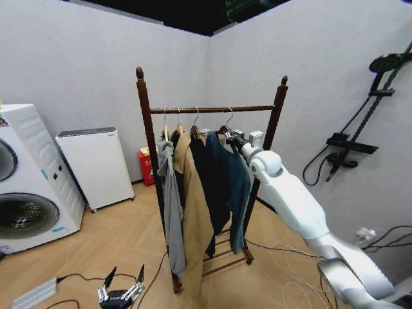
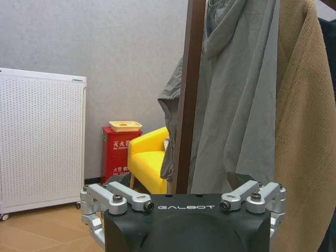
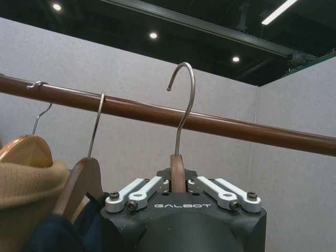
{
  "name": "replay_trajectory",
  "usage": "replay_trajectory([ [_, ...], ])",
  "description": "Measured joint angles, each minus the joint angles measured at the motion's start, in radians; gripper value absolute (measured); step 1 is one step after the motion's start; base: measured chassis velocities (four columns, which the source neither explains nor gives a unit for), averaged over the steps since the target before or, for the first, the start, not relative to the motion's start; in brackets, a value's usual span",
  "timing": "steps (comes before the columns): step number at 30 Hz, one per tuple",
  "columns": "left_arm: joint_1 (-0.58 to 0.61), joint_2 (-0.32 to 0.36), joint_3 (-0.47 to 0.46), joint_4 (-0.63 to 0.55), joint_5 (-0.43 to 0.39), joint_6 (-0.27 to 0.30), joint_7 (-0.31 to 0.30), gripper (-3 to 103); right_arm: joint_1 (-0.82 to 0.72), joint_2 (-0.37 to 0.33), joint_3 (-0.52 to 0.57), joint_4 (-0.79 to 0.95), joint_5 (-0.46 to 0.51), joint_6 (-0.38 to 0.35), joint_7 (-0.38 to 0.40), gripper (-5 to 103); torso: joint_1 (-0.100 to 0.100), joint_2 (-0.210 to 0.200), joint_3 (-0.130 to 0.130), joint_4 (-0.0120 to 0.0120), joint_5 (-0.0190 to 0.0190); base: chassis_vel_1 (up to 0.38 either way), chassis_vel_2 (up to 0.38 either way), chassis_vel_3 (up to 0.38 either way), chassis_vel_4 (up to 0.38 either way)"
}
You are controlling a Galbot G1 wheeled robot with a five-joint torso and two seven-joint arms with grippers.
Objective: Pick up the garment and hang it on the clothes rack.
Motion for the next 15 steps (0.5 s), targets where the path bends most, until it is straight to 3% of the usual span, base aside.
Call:
replay_trajectory([
  [8, 0.000, 0.000, 0.000, 0.000, 0.000, 0.000, 0.000, 100, 0.134, 0.104, -0.047, -0.164, -0.017, -0.005, -0.020, 10, 0.000, 0.000, 0.000, -0.0002, 0.0000, 0.000, 0.000, 0.000, 0.000],
  [15, 0.000, 0.000, 0.000, 0.000, 0.000, 0.000, 0.000, 100, 0.160, 0.140, -0.050, -0.262, -0.029, -0.011, -0.022, 10, 0.000, 0.000, 0.000, -0.0003, 0.0001, 0.000, 0.000, 0.000, 0.000],
])
